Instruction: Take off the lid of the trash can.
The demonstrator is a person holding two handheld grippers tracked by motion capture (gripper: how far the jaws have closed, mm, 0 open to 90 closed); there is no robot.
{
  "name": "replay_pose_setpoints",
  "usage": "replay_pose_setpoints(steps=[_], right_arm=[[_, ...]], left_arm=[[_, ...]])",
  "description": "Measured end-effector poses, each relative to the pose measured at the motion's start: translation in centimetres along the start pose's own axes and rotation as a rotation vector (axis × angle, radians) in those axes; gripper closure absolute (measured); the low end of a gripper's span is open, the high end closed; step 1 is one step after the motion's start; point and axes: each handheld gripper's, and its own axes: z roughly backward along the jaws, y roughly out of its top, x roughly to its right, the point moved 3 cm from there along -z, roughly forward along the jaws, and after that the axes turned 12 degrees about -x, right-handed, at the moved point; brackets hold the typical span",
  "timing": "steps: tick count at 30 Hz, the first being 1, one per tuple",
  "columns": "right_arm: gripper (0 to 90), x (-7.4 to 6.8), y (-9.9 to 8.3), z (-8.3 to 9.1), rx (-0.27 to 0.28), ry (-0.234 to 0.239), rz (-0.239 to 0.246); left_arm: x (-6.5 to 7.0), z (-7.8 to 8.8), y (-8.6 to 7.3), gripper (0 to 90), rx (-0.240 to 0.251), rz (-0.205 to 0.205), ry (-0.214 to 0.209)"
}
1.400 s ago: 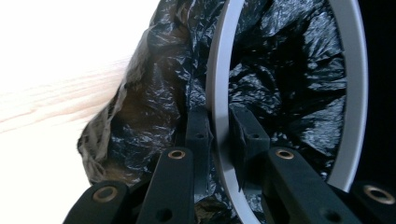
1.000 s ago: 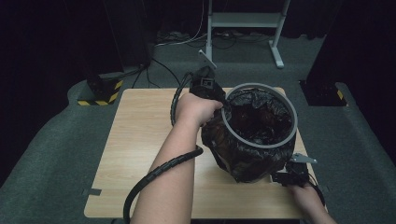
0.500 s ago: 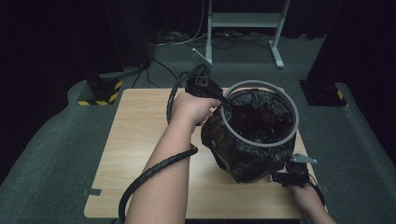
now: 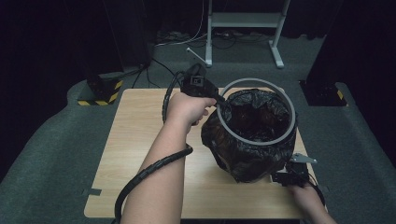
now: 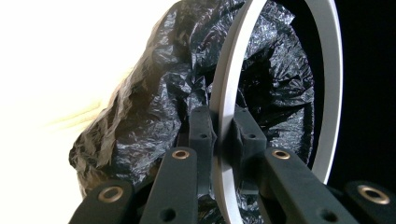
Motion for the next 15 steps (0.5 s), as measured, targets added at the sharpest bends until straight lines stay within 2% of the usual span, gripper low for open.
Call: replay_pose_setpoints(steps=[7,11,15], right_arm=[[10.2,0.0,0.0,0.0,0.0,0.0,0.0],[10.2,0.0,0.0,0.0,0.0,0.001,0.001],[10.2,0.0,0.0,0.0,0.0,0.001,0.001]], left_arm=[[-1.0,0.6,-0.3,80.7,0.001,0.0,-0.003],[-1.6,0.8,-0.5,80.7,0.002,0.005,0.01],[-2.0,1.2,-0.8,80.7,0.01,0.007,-0.003]])
